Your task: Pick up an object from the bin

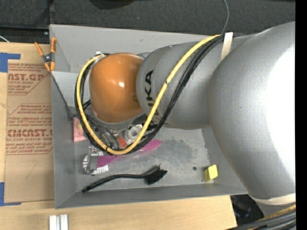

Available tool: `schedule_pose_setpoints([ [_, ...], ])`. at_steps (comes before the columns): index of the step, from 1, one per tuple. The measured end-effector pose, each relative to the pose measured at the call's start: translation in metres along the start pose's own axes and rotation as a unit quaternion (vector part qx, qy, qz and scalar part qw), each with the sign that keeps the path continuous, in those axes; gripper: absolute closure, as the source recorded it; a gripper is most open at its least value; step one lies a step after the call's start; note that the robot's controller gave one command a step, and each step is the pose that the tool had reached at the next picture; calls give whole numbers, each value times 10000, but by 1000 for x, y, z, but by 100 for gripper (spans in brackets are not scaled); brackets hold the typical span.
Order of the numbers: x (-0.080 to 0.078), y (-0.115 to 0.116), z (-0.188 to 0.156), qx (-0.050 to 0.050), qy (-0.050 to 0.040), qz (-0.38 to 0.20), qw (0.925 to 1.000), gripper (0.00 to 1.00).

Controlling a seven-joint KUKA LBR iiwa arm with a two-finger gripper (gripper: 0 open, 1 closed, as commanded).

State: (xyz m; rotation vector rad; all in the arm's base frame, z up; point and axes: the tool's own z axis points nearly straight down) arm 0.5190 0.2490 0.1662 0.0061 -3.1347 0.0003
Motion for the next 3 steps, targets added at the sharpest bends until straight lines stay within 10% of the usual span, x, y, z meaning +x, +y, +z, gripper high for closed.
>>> schedule_pose_setpoints([
  [1,-2,-1,-5,-11,-39,11,10000,0],
  [2,3,-80,98,3,-12,-575,9983,0],
  [3,5,-86,97,-30,-84,-901,9959,0],
])
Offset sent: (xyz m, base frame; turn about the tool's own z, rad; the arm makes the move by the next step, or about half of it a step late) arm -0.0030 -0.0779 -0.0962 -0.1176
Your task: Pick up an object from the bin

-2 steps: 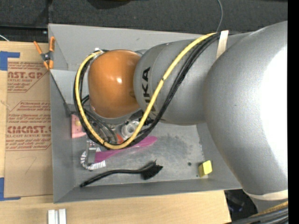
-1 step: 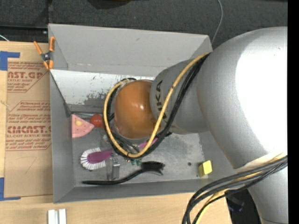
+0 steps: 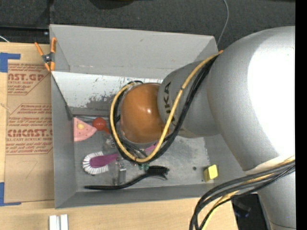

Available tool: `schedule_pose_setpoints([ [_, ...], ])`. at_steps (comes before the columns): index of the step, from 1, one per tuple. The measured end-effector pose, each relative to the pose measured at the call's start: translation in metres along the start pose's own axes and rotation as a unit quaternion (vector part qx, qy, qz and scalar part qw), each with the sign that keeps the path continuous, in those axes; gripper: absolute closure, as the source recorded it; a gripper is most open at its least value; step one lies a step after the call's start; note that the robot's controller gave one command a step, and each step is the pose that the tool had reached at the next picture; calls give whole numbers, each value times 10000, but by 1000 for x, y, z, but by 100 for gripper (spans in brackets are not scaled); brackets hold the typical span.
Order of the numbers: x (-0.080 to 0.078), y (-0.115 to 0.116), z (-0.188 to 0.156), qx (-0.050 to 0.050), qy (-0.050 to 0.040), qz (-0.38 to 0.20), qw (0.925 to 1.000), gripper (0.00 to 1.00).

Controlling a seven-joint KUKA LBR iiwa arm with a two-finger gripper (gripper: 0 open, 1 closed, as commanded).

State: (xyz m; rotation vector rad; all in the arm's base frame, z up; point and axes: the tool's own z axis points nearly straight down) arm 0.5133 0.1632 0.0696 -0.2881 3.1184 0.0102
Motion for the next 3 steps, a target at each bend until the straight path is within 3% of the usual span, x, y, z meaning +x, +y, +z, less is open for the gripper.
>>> schedule_pose_setpoints([
  [1,-4,8,0,10,53,279,9996,0],
  [2,-1,2,0,4,14,47,10000,0],
  [3,-4,9,0,-3,44,269,9996,100],
])
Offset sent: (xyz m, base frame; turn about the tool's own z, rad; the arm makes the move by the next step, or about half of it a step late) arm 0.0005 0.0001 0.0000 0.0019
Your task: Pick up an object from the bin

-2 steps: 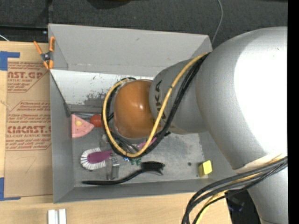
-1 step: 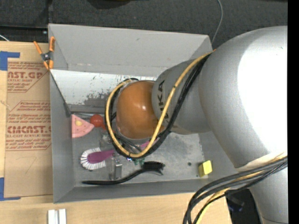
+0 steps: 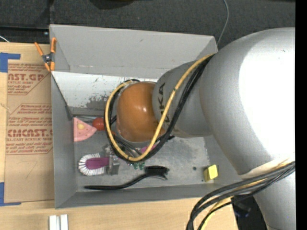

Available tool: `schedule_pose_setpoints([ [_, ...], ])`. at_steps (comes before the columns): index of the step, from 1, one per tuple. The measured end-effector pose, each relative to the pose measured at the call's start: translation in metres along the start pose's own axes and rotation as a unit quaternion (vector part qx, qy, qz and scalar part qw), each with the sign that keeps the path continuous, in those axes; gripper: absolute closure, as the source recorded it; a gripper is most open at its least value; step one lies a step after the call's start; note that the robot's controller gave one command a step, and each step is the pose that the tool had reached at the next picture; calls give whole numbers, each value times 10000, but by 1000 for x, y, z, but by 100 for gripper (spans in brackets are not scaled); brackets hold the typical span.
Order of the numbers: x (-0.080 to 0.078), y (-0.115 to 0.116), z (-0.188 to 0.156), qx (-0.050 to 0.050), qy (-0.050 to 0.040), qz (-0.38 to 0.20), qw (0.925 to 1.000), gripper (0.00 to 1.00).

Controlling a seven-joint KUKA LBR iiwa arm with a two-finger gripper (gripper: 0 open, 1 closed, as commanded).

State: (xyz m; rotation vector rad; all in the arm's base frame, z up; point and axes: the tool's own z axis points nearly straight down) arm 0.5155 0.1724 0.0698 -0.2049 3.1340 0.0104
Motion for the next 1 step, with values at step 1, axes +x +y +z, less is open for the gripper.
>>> schedule_pose_setpoints([
  [1,0,0,0,0,0,-1,10000,100],
])
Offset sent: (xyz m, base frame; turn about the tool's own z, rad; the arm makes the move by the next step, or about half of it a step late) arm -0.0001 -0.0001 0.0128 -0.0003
